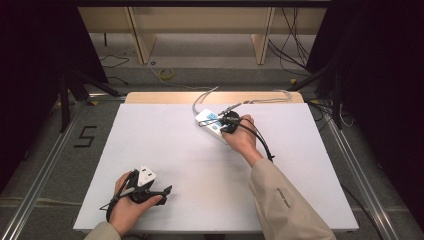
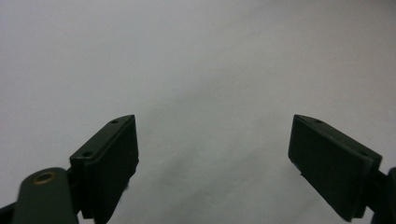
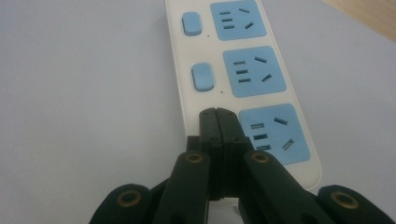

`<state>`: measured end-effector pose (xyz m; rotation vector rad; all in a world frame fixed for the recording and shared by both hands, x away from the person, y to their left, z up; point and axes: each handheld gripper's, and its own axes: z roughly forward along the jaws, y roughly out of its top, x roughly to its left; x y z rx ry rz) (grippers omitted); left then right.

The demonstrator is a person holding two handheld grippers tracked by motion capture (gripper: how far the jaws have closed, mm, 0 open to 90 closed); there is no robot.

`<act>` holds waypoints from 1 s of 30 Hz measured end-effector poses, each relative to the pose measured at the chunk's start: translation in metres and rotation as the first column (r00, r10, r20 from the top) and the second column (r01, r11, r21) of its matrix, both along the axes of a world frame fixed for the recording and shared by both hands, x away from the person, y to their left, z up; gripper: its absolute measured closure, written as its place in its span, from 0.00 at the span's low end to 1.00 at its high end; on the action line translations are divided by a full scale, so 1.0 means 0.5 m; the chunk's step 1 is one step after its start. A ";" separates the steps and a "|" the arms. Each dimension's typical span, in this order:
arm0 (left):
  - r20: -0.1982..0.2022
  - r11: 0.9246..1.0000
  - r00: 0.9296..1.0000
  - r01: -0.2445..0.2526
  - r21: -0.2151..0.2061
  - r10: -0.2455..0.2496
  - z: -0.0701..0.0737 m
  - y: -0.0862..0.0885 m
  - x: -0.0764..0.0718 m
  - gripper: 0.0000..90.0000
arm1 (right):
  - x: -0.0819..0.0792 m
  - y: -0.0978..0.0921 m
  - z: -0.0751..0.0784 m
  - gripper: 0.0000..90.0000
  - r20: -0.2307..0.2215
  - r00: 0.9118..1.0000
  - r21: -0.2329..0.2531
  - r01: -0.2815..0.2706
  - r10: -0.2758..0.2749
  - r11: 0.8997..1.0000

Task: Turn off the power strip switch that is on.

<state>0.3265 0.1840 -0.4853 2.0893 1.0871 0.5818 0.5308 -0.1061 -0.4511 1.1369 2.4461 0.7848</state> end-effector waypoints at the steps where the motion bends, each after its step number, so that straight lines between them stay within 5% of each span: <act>1: 0.001 1.000 1.000 -0.002 -0.002 0.002 0.000 0.000 0.000 0.17 | 0.000 0.000 0.000 1.00 0.000 1.000 0.001 0.000 0.000 1.000; 15: 0.002 1.000 1.000 -0.004 -0.005 0.004 0.000 0.000 0.000 0.17 | -0.007 -0.007 0.007 1.00 0.013 0.999 -0.005 -0.030 0.030 1.000; 30: 0.003 1.000 1.000 -0.007 -0.005 0.007 0.000 0.001 -0.001 0.17 | -0.035 -0.038 0.024 0.85 0.029 0.999 0.043 -0.025 0.023 0.999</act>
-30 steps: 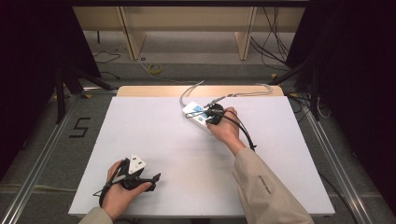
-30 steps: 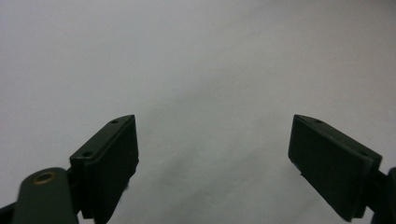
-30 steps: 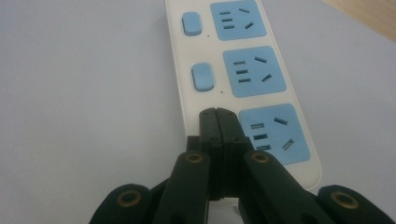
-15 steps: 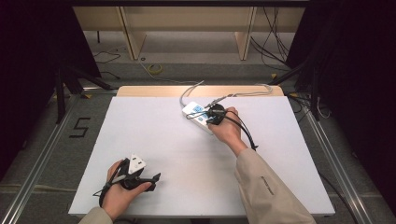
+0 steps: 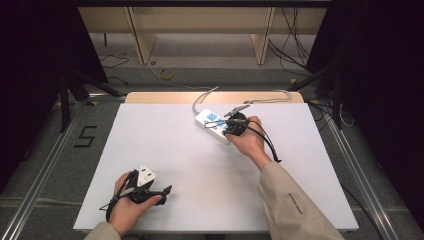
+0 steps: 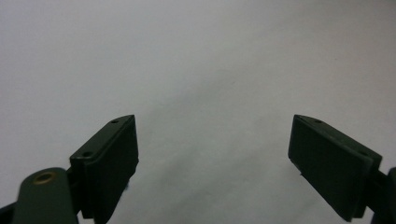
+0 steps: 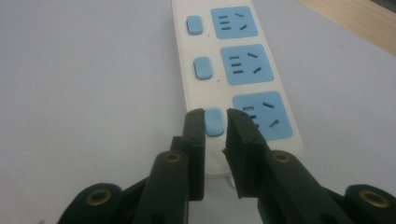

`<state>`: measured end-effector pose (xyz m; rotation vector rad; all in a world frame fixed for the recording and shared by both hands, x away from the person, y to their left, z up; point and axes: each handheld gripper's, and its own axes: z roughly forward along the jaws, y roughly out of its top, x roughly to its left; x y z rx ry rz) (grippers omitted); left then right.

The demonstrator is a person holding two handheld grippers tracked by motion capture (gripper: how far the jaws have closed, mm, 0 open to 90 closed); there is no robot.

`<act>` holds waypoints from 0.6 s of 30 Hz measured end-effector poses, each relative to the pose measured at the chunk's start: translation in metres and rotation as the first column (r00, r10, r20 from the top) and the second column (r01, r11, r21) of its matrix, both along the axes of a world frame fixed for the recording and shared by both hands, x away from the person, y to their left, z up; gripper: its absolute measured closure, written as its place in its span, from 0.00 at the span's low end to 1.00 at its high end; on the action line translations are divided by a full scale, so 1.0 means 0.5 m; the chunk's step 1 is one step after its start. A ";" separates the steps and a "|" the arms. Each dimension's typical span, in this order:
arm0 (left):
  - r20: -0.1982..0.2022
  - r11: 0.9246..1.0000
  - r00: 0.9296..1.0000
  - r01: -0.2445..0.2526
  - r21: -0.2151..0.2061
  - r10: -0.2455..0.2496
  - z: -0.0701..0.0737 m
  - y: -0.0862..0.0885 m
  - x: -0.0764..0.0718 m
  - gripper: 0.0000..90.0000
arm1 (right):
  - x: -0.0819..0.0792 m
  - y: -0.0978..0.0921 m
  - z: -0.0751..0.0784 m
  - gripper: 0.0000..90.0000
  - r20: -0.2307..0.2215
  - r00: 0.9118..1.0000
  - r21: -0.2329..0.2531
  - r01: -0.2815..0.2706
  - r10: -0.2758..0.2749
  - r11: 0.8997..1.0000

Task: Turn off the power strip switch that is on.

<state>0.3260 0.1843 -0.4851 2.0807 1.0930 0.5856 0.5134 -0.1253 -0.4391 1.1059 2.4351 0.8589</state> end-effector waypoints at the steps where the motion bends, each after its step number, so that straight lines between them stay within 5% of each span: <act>1: 0.000 1.000 1.000 0.000 0.000 0.000 0.000 0.000 0.000 0.17 | -0.002 -0.003 0.001 0.84 0.001 1.000 0.005 0.001 -0.001 1.000; 18: -0.003 1.000 1.000 -0.006 0.001 0.006 0.000 0.003 -0.003 0.17 | -0.074 -0.073 0.003 0.63 0.015 1.000 0.070 -0.020 0.019 0.997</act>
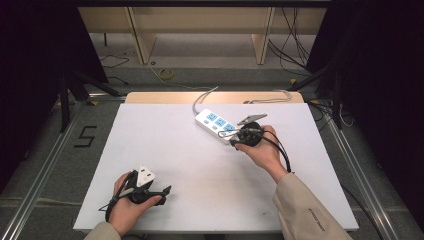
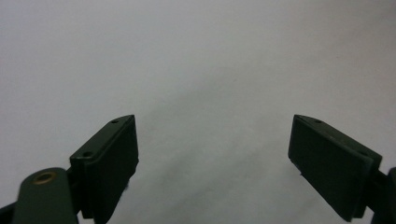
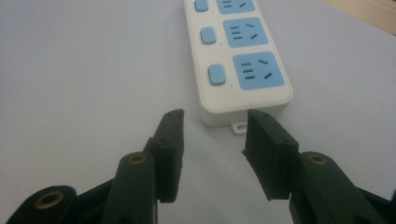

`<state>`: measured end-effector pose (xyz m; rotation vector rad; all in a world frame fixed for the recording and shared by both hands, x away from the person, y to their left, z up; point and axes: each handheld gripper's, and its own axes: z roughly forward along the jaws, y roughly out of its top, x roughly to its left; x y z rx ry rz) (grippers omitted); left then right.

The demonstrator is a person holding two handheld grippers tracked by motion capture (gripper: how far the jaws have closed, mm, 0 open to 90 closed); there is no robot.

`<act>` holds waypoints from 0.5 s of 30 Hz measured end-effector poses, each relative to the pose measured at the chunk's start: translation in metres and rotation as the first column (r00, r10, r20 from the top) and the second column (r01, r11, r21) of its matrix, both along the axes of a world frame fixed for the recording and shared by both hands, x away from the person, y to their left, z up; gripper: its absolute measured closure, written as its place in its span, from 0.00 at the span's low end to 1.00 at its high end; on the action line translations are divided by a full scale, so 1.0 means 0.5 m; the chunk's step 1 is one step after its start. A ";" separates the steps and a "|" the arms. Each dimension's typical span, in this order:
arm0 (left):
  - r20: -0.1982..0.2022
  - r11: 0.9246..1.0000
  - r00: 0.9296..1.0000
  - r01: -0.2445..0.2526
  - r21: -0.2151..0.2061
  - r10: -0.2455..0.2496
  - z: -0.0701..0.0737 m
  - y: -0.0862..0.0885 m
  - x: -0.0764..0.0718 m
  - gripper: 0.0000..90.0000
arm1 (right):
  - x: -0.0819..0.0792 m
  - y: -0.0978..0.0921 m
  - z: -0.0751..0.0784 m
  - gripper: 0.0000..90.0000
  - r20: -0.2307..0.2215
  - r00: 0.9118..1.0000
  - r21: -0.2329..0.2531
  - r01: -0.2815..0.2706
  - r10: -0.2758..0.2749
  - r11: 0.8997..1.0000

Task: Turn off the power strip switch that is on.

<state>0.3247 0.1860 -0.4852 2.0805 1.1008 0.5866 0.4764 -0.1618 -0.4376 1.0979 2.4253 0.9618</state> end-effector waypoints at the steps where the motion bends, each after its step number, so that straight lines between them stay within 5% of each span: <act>1: 0.000 1.000 1.000 -0.002 0.001 0.002 0.000 0.001 0.000 0.17 | -0.008 -0.006 0.000 0.63 0.003 1.000 0.008 -0.005 0.005 1.000; 15: -0.004 1.000 1.000 -0.010 -0.001 0.010 -0.002 0.003 -0.001 0.17 | -0.190 -0.131 -0.045 0.53 0.062 0.997 0.141 -0.049 0.041 0.989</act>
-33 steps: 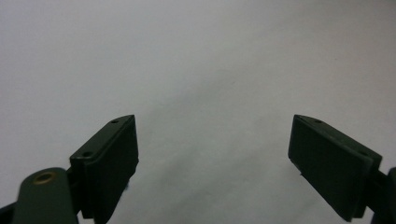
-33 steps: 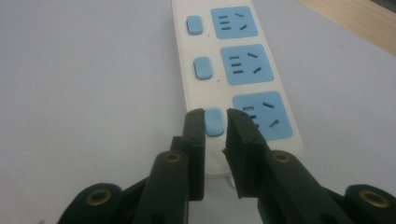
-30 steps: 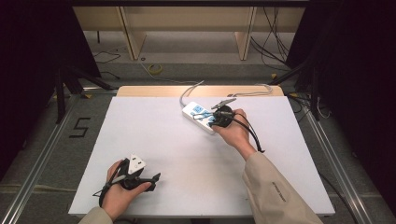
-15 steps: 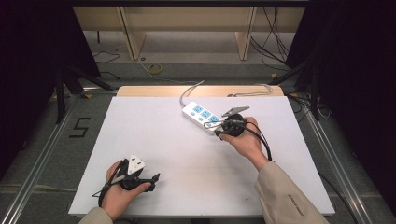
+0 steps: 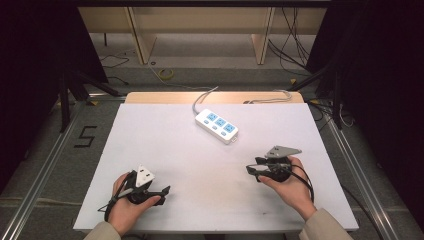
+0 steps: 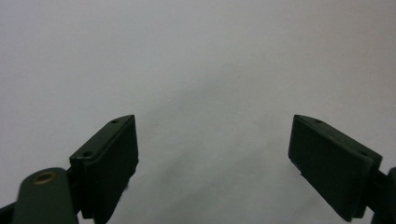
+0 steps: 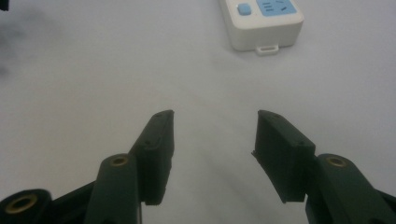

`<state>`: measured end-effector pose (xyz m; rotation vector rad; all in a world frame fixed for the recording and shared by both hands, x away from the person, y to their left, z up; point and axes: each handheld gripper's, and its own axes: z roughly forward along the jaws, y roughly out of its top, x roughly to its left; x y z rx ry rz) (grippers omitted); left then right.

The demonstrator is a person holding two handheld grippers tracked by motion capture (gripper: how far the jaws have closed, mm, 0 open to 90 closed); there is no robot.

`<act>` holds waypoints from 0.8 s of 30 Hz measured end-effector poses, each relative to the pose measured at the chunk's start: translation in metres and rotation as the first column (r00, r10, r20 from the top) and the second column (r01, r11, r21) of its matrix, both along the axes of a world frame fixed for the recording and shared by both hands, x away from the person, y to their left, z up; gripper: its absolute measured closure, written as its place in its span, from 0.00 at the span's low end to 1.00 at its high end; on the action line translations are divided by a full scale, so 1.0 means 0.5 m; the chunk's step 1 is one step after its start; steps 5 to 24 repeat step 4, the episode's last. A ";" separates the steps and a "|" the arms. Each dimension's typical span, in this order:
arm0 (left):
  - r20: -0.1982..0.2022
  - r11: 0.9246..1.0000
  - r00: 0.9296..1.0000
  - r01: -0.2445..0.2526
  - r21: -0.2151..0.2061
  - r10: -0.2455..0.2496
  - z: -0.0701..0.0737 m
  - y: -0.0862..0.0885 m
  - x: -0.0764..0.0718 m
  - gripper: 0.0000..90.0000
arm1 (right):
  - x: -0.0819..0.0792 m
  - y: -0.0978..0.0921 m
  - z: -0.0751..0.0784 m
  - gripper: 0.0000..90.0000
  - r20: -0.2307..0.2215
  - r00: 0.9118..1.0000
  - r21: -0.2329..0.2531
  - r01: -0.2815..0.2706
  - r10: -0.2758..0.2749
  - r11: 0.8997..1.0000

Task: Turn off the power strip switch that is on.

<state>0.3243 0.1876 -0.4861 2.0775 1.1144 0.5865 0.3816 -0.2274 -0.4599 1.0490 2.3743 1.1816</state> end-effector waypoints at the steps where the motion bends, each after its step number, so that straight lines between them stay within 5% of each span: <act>1: 0.000 1.000 1.000 0.000 0.000 0.000 0.000 0.000 0.000 0.17 | -0.011 -0.008 -0.003 0.52 0.002 1.000 0.006 -0.001 0.001 1.000; 4: -0.001 1.000 1.000 -0.005 -0.004 0.005 -0.002 0.001 0.004 0.17 | -0.036 -0.031 -0.012 0.50 0.017 1.000 0.021 0.008 -0.009 1.000; 24: -0.001 1.000 1.000 -0.005 -0.004 0.005 -0.002 0.001 0.004 0.17 | -0.036 -0.031 -0.012 0.50 0.017 1.000 0.021 0.008 -0.009 1.000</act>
